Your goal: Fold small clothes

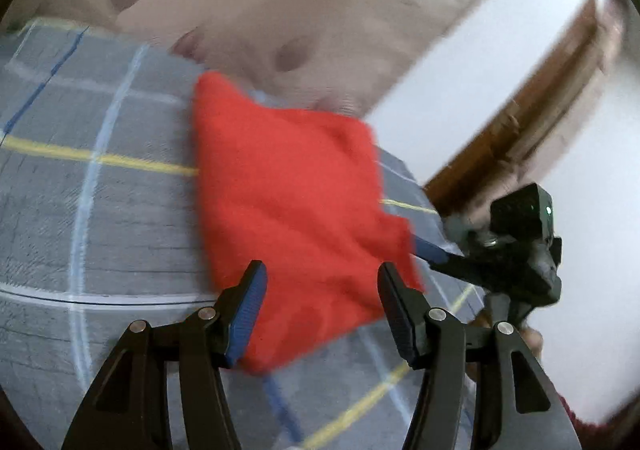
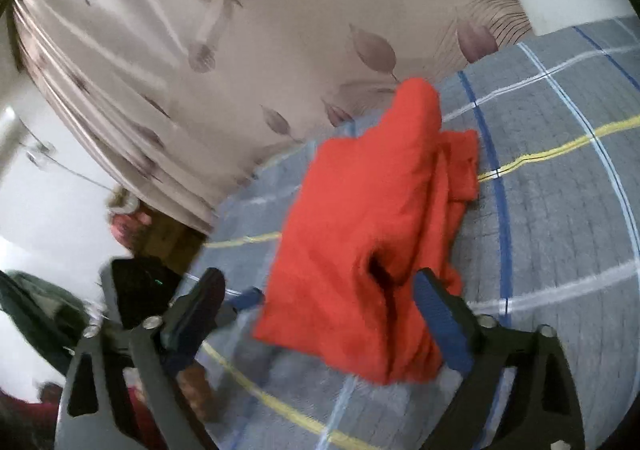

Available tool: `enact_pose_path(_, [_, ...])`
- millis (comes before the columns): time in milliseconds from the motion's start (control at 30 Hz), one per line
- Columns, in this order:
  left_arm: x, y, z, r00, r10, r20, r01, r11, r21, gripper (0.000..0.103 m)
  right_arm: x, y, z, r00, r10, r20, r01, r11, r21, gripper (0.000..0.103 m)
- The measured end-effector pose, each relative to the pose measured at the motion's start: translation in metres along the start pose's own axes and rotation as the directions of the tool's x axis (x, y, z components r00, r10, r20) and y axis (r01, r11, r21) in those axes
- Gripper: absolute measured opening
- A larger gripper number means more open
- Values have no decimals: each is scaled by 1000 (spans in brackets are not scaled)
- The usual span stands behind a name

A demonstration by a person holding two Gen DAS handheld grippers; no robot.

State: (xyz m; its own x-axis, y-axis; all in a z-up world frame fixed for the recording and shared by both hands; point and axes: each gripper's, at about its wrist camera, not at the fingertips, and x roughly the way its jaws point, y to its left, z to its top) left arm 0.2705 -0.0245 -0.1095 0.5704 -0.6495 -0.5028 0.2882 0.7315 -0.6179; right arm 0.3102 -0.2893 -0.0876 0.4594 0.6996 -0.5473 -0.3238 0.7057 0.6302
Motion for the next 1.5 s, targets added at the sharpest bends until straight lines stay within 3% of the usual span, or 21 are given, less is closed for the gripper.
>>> enact_pose_path(67, [6, 10, -3, 999, 41, -17, -41, 999, -7, 58, 14, -8, -3, 997, -58, -57, 59, 998, 13, 7])
enact_pose_path(133, [9, 11, -10, 996, 84, -35, -82, 996, 43, 58, 16, -21, -12, 991, -114, -65, 116, 993, 32, 7])
enact_pose_path(167, [12, 12, -12, 996, 67, -62, -65, 997, 43, 58, 14, -32, -17, 991, -117, -66, 121, 991, 62, 5])
enact_pose_path(267, [8, 17, -12, 997, 63, -52, -61, 998, 26, 58, 6, -55, -26, 999, -25, -47, 32, 986, 165, 5])
enact_pose_path(367, [-2, 19, -12, 998, 61, -3, -61, 998, 12, 58, 10, -46, -27, 996, -33, -82, 42, 993, 112, 5])
enact_pose_path(500, [-5, -9, -2, 994, 7, 106, -22, 991, 134, 58, 12, -46, -21, 997, -14, -79, 23, 994, 108, 11])
enact_pose_path(600, [16, -17, 3, 998, 29, 61, -38, 985, 168, 58, 4, -49, -10, 999, 1, -48, 6, 990, 144, 16])
enact_pose_path(667, [30, -12, 0, 1000, 18, 14, -20, 990, 140, 58, -3, -43, -1, 999, -24, -31, 28, 993, 118, 25])
enact_pose_path(733, [35, -11, -4, 1000, 6, -9, -5, 993, 118, 58, -6, -39, 11, 998, -55, -20, 57, 994, 93, 43])
enact_pose_path(767, [35, -8, -4, 1000, -7, -12, 8, 995, 101, 58, -6, -38, 19, 997, -74, -13, 75, 994, 84, 60])
enact_pose_path(800, [33, -5, -4, 1000, -19, -7, 19, 996, 88, 58, -4, -36, 27, 996, -85, -3, 85, 994, 75, 66])
enact_pose_path(967, [33, 11, -6, 998, -62, -15, 62, 998, -3, 58, 17, -41, 75, 991, -131, 34, 129, 990, 57, 66])
enact_pose_path(1000, [34, 11, -6, 998, -60, -15, 60, 998, -1, 58, 26, -41, 83, 988, -151, 30, 150, 988, 44, 58])
enact_pose_path(1033, [34, 10, -7, 998, -57, -16, 57, 998, 3, 58, 31, -41, 88, 987, -157, 23, 156, 987, 36, 42])
enact_pose_path(1067, [34, 8, -7, 998, -55, -18, 55, 998, 10, 58, 43, -41, 94, 987, -163, -13, 163, 986, 22, 7])
enact_pose_path(1133, [33, 8, -7, 998, -57, -15, 57, 998, 13, 58, 49, -35, 99, 989, -147, -12, 147, 989, 9, 9])
enact_pose_path(1167, [31, 8, -8, 998, -64, -12, 64, 998, 7, 58, 46, -29, 104, 998, -55, 3, 55, 998, 12, 8])
enact_pose_path(1267, [31, 13, -8, 997, -73, -5, 73, 997, -10, 58, 34, -35, 110, 995, 65, 76, -68, 997, 35, 6])
enact_pose_path(1367, [31, 11, -8, 998, -68, -6, 68, 998, 3, 58, 48, -77, 109, 998, -53, 19, 51, 991, 125, 7])
enact_pose_path(1433, [31, 10, -7, 998, -68, -9, 68, 998, 5, 58, 53, -91, 104, 997, -78, -11, 78, 988, 136, 7])
enact_pose_path(1500, [31, 12, -7, 997, -72, -10, 72, 997, -1, 58, 54, -100, 99, 999, -47, -12, 49, 983, 176, 9])
